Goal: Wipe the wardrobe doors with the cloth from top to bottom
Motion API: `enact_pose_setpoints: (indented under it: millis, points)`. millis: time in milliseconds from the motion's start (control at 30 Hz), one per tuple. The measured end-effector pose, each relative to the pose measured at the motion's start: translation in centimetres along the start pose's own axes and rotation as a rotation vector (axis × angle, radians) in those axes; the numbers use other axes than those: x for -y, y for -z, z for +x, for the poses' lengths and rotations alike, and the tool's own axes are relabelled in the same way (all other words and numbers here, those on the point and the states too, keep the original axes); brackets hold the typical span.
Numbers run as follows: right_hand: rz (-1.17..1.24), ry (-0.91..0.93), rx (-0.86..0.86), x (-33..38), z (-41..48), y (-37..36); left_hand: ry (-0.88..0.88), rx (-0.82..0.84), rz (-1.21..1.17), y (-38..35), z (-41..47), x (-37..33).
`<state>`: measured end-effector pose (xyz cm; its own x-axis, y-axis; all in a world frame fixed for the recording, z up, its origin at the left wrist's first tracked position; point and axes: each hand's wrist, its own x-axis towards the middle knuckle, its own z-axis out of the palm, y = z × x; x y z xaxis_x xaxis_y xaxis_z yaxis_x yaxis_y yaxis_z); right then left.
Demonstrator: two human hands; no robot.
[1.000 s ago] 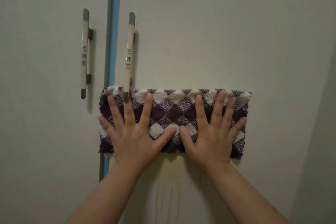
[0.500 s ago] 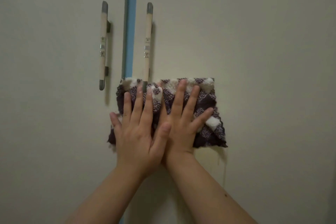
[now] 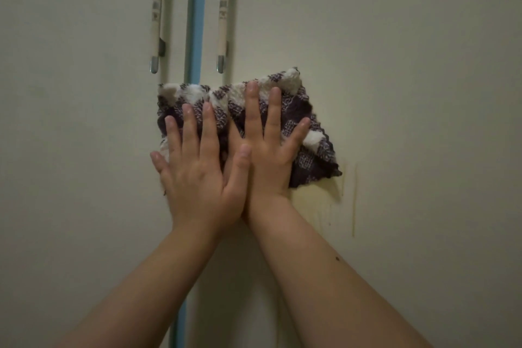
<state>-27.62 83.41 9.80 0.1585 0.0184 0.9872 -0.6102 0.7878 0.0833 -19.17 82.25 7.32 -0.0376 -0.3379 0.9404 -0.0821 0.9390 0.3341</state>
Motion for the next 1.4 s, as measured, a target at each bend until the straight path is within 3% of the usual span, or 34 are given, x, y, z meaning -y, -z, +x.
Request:
enact_pose_setpoints:
  millis: [300,567,867,1133,1400]
  points:
    - [0.122,-0.134,0.106,-5.1,-2.7,2.8,0.027,0.026,-0.136,-1.0,-4.2,0.3]
    - [0.099,-0.296,0.339,-12.2,-5.3,4.9,0.117,0.159,-0.165,-0.1,-6.2,0.3]
    - [0.097,-0.429,0.332,-20.6,-8.5,6.4,0.151,0.235,-0.040,0.3,-8.3,0.2]
    - [0.112,-0.482,0.324,-24.4,-11.7,7.7,0.151,0.189,-0.221,1.1,-9.2,1.3]
    - [0.107,-0.522,0.308,-23.5,-14.0,8.2,0.094,0.210,-0.305,1.3,-9.2,2.6]
